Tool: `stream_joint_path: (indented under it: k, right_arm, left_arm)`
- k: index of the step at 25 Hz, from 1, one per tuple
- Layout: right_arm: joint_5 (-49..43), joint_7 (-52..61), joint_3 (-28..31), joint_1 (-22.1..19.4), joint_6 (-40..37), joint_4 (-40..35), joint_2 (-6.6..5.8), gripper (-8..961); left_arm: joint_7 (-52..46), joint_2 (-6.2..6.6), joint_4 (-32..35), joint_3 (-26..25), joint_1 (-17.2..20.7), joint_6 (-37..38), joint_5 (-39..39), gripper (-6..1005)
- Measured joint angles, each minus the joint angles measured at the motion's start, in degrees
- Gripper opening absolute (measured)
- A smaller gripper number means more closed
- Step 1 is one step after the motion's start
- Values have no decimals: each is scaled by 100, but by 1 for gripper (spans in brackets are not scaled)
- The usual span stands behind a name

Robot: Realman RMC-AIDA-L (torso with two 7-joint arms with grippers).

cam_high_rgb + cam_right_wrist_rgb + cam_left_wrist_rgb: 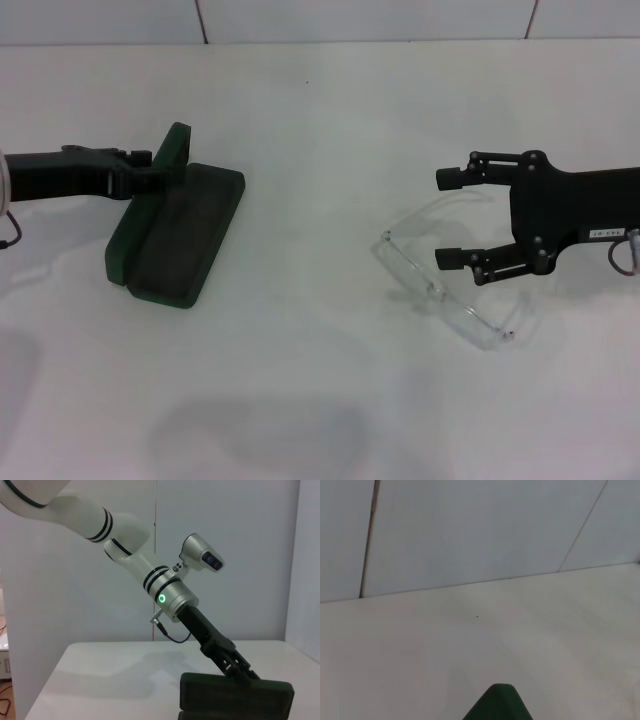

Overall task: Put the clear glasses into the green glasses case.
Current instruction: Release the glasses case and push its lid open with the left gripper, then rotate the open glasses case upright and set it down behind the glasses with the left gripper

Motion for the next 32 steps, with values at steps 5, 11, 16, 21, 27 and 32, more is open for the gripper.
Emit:
stream_joint_path:
  k: [5, 11, 16, 21, 27, 32]
  right_arm:
    - [-98, -5, 0, 26, 1, -37, 0, 868]
    - [-688, -11, -1, -29, -10, -428, 101, 869]
    - [-841, -11, 69, -87, -3, -526, 142, 868]
    - [-998, -15, 360, -220, -63, -570, 192, 869]
    - [-1041, -198, 369, -352, -76, -605, 335, 868]
    - [-1120, -311, 373, -463, -92, -603, 461, 868]
  left_arm:
    - [90, 9, 0, 0, -7, -79, 0, 544]
    - [204, 45, -2, 0, -77, -217, 59, 339]
    - [230, 78, -3, 0, -152, -225, 116, 225]
    - [404, 104, -3, 0, -317, -226, 81, 220]
    - [907, 142, 106, -1, -719, -226, 71, 215]
    - [1417, 172, 581, 0, -1279, -381, 514, 213]
